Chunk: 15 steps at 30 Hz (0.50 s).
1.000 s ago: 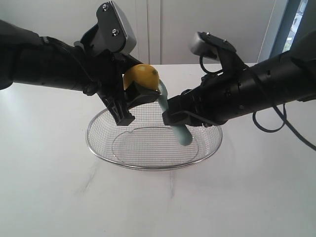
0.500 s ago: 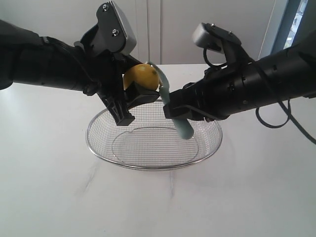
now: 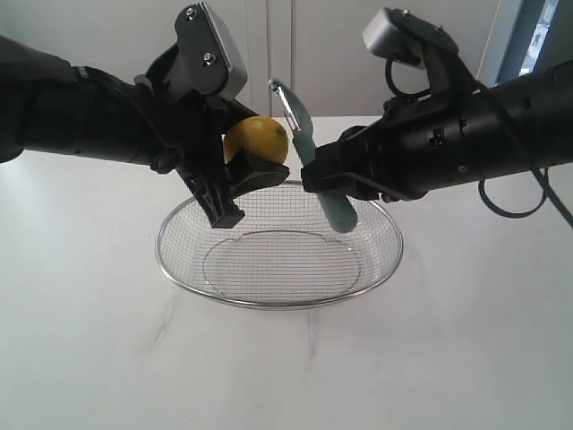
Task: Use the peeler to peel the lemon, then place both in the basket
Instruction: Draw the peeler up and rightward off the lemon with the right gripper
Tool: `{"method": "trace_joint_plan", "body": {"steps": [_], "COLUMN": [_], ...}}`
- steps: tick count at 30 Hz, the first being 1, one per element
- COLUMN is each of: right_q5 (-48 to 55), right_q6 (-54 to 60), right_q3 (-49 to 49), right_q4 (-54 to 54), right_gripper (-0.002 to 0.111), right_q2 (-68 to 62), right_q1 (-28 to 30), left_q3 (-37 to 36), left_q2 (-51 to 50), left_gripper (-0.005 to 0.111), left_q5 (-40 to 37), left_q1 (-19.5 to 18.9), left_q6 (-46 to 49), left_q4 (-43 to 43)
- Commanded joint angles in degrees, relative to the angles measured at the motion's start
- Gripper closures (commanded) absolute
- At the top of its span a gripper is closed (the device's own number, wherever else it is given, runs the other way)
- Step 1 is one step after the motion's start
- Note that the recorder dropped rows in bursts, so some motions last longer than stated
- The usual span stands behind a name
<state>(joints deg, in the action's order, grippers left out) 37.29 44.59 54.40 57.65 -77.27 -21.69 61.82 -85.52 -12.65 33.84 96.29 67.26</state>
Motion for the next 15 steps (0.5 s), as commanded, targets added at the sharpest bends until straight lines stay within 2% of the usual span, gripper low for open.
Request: {"method": "trace_joint_plan", "body": {"steps": [1,6,15], "right_q5": [-0.92,-3.27,-6.67], "right_q6": [0.12,-3.91,-16.62], "right_q3": [0.40,0.40,0.40], "right_q4": [-1.93,-8.84,-27.60], "right_gripper": [0.108,0.108,0.108], "right_q2": [3.34,8.12,13.79], "right_q1": [0.05,0.05,0.05], "left_q3": [-0.15,-0.15,-0.15], "left_q2": [0.22,0.22,0.22], "left_gripper": [0.107,0.107,0.107], "left_q5": [-0.61,-0.71,-0.60], "left_q1": [0.03,0.03,0.03], "left_q6": [-0.35,-0.35,-0.35], "left_q4": [1.17,1.17,1.17]}}
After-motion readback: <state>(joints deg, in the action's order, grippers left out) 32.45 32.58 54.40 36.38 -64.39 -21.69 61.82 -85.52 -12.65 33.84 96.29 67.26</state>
